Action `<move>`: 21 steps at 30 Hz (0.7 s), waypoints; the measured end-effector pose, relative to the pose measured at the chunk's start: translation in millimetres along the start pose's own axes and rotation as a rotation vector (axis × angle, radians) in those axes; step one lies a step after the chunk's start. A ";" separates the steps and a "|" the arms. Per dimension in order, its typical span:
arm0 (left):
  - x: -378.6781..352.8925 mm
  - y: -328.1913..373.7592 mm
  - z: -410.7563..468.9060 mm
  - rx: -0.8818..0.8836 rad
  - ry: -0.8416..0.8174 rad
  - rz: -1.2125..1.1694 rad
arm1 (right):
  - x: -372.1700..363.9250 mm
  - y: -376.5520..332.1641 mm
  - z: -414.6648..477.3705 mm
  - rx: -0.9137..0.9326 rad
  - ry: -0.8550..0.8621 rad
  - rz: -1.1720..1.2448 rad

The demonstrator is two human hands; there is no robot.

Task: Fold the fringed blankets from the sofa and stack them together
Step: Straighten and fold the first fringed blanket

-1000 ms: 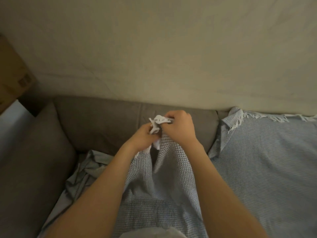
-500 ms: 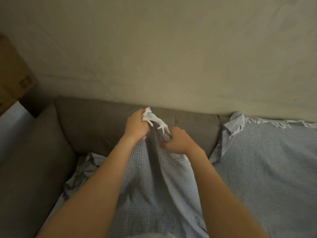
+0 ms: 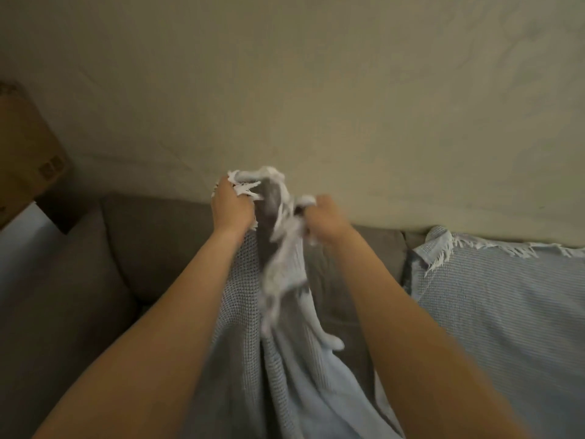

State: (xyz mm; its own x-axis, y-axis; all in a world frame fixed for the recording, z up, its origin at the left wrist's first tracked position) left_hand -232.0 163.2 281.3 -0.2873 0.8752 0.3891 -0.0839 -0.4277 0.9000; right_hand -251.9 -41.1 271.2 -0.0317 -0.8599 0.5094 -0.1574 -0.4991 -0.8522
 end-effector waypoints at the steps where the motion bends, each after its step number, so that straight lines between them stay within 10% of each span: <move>1: 2.7 -0.2 4.9 0.013 0.009 -0.024 | 16.1 -17.9 0.2 0.038 0.125 0.142; 6: 9.3 1.6 24.4 -0.064 0.024 -0.079 | 50.9 -99.0 -20.8 0.358 0.337 0.247; 10: 5.8 16.6 18.1 -0.085 -0.085 -0.088 | 43.4 -72.5 -24.4 0.092 0.382 0.189; 16: -17.4 -20.2 -7.8 0.072 -0.268 0.066 | -28.8 20.5 -26.4 -0.167 -0.090 -0.128; 21: -15.2 -53.9 -31.7 0.131 -0.200 0.175 | -6.2 42.9 -55.2 -0.134 0.230 -0.118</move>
State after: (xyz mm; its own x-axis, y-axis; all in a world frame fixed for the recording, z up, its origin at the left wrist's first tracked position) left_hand -253.3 165.8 220.7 -0.0913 0.8233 0.5602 0.0780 -0.5549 0.8283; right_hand -313.0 -51.3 238.1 -0.2261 -0.7419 0.6313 -0.3023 -0.5627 -0.7694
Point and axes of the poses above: each hand's wrist, its own z-axis towards the middle knuckle, its own x-axis out of the back of the hand, y = z × x, the point moved 8 cm from there along z, towards the middle knuckle, and after that the axes turned 4 degrees about -x, right-handed, at the moved point
